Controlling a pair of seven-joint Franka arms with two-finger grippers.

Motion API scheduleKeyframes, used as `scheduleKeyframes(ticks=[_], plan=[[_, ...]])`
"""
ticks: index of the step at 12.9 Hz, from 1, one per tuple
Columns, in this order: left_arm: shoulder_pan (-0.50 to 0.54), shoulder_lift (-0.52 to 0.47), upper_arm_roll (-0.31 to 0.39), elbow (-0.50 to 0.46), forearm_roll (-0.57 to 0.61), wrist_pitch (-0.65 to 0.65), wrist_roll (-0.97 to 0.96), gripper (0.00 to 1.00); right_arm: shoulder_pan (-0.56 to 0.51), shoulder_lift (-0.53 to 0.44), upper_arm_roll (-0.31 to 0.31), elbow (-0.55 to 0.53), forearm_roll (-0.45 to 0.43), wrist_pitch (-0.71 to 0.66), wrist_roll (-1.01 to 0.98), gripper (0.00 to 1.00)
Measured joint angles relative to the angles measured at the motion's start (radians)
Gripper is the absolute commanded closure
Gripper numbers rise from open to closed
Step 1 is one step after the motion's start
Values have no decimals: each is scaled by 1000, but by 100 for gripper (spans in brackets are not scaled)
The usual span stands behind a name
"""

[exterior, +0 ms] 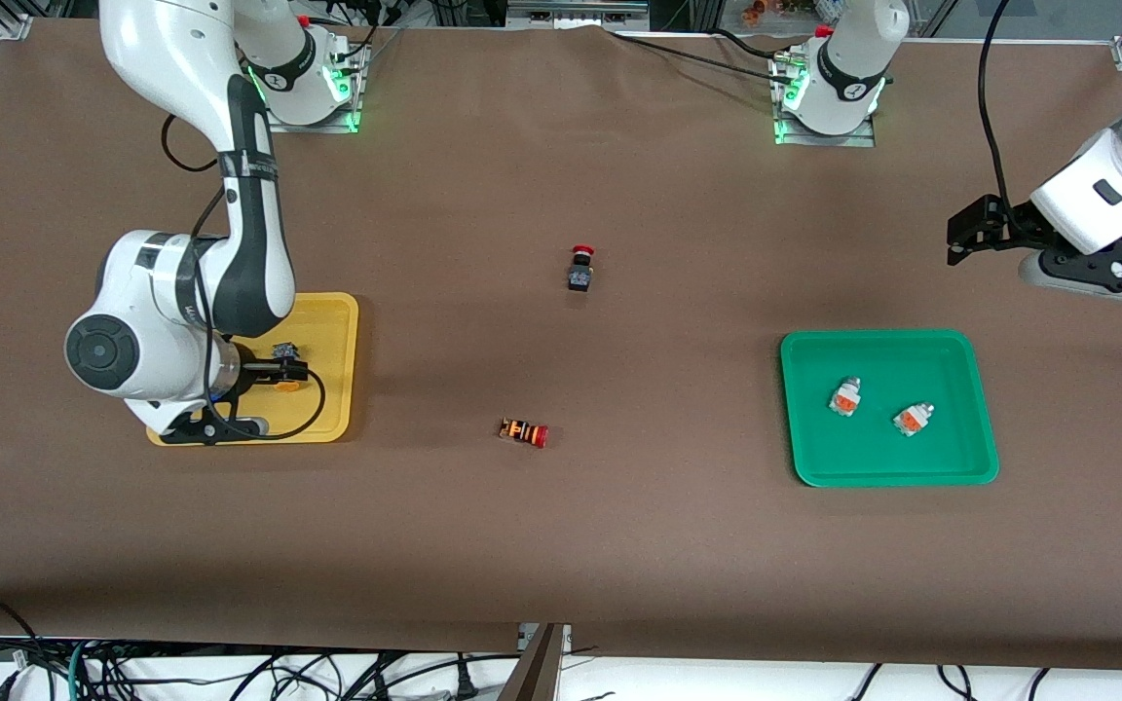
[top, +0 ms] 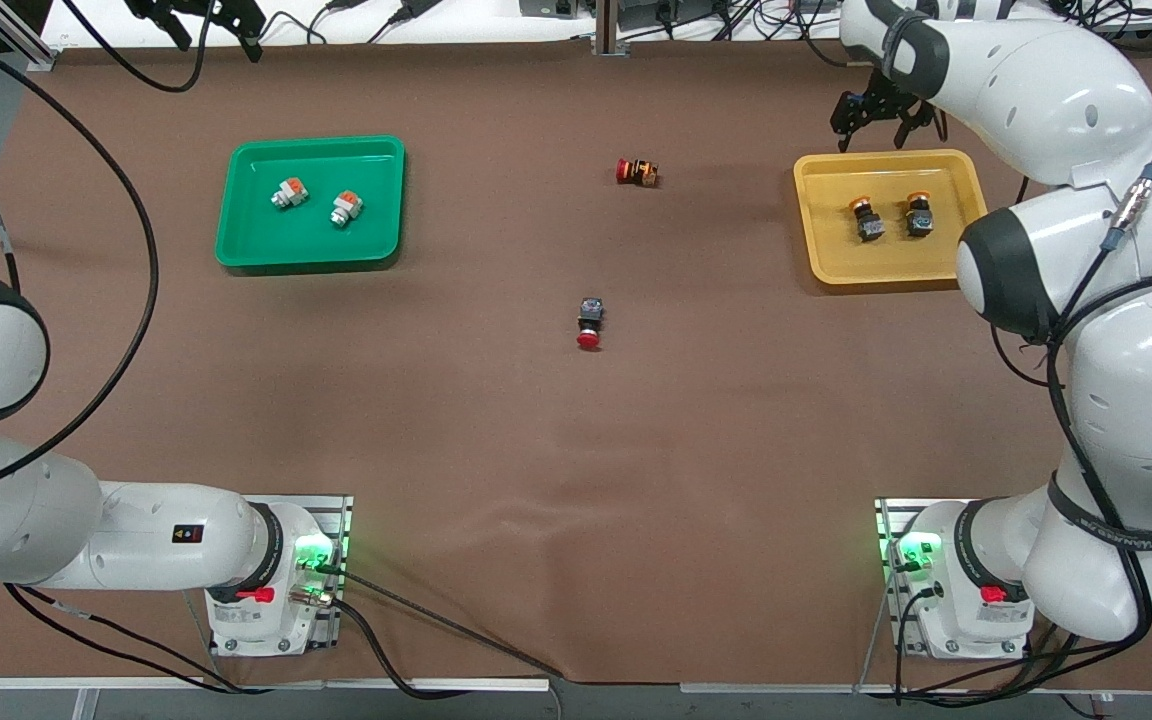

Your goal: Place green and yellow buttons in trays

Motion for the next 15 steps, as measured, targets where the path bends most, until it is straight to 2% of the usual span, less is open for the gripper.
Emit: scheduleKeyframes(ticks=[1, 4, 5, 9, 11, 15], plan=[[-2, -13, 13, -38, -1, 32, 0, 0, -38, -30, 49, 9, -58, -1, 1, 0], [-5, -20, 17, -70, -1, 29, -6, 0, -293, -185, 357, 13, -255, -36, 74, 0], [-7, -20, 17, -70, -1, 27, -7, 0, -354, -235, 419, 11, -284, -66, 94, 0], [-8, -23, 19, -70, -1, 25, -10, 0, -517, -427, 600, -32, -328, -143, 104, 0], [-8, -23, 20, -70, -1, 25, -10, 0, -556, -513, 655, -56, -388, -169, 112, 0], [-10, -24, 20, -69, -1, 25, -10, 0, -610, -652, 676, -70, -403, -250, 112, 0]])
